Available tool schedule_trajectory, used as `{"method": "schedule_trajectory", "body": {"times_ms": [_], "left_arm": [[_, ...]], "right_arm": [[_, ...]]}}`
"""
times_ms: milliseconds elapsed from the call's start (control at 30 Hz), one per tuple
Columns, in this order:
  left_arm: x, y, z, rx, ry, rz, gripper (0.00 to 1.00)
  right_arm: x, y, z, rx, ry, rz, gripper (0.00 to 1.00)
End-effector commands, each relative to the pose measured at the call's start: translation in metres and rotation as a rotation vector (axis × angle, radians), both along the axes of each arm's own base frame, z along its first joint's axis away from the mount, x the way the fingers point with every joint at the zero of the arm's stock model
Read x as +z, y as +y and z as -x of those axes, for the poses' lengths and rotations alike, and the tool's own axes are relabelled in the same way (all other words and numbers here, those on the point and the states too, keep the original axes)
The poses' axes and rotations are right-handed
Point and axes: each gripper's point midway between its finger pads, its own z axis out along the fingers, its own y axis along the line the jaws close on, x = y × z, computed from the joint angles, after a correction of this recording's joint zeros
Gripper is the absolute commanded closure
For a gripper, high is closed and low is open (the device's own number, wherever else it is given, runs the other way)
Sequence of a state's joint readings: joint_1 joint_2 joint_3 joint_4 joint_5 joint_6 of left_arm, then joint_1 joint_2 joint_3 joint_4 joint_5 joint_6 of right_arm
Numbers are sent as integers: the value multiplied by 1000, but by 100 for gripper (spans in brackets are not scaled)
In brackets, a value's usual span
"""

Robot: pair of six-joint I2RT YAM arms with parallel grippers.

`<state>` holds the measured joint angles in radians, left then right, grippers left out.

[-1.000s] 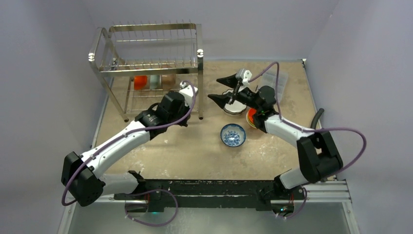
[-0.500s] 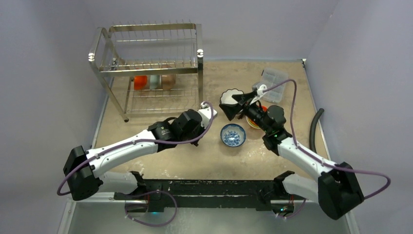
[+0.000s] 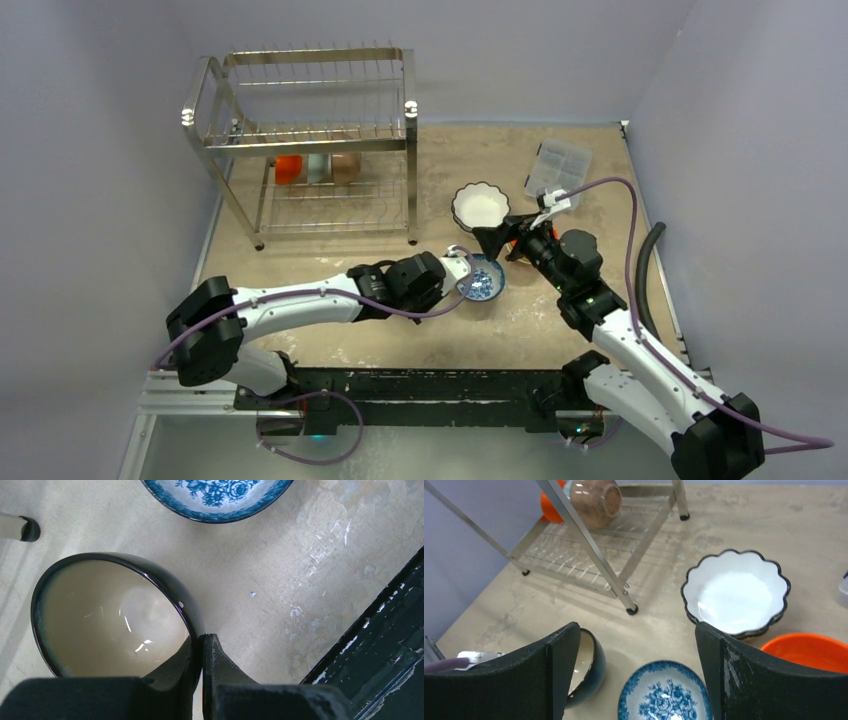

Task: Unload the bowls from the dish rack
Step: Place the bowl at the center of the board.

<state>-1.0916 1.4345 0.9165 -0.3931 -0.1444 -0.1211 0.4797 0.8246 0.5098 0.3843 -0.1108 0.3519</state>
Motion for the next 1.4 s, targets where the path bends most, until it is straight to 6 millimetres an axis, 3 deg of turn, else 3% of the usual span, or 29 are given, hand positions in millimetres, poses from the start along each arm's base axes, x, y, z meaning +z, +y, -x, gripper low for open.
{"method": "schedule_trajectory", "body": {"times_ms": [0, 67, 200, 300, 400, 600, 767, 967, 1200, 1367], "left_arm": [[19, -24, -11, -30, -113, 64, 100], [17, -26, -9, -41, -114, 55, 100], [12, -30, -5, -54, -110, 48, 90], [7, -29, -6, -50, -114, 34, 76], [6, -30, -6, -52, -114, 33, 68], [18, -35, -5, -48, -120, 83, 57], [39, -33, -7, -19, -152, 145, 47], [51, -12, -21, 98, -213, 177, 36], [58, 33, -51, 318, -217, 280, 33], [65, 65, -64, 455, -264, 316, 29]], "right_arm": [[-16, -10, 4, -42, 61, 40, 12], [-16, -11, 4, -42, 64, 50, 12], [-13, -12, 2, -42, 69, 86, 12], [-12, -13, 1, -47, 76, 111, 12], [-14, -14, 1, -44, 86, 134, 12], [-14, -12, 3, -19, 106, 178, 11], [-17, -9, 3, 18, 138, 223, 12], [-26, -2, 2, 62, 180, 261, 14], [-44, 15, 1, 138, 243, 311, 19], [-64, 38, 4, 198, 285, 391, 23]]}}
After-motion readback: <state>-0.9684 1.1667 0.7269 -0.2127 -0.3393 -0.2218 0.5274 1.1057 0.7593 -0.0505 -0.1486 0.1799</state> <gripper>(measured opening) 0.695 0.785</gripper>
